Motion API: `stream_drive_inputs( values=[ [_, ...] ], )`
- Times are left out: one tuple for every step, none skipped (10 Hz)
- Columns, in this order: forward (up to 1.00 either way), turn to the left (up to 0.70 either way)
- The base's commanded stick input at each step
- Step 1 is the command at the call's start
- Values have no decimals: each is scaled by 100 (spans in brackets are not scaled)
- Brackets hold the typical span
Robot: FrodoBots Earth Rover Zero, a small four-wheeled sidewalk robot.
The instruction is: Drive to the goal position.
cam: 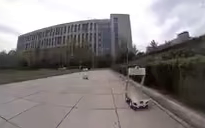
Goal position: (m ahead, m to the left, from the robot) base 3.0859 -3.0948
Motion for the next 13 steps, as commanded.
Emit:
stream_drive_inputs(
  values=[
    [70,0],
    [70,0],
    [70,0],
    [70,0],
    [70,0],
    [70,0],
    [70,0],
    [70,0],
    [70,0],
    [70,0],
    [70,0],
    [70,0],
    [70,0]
  ],
)
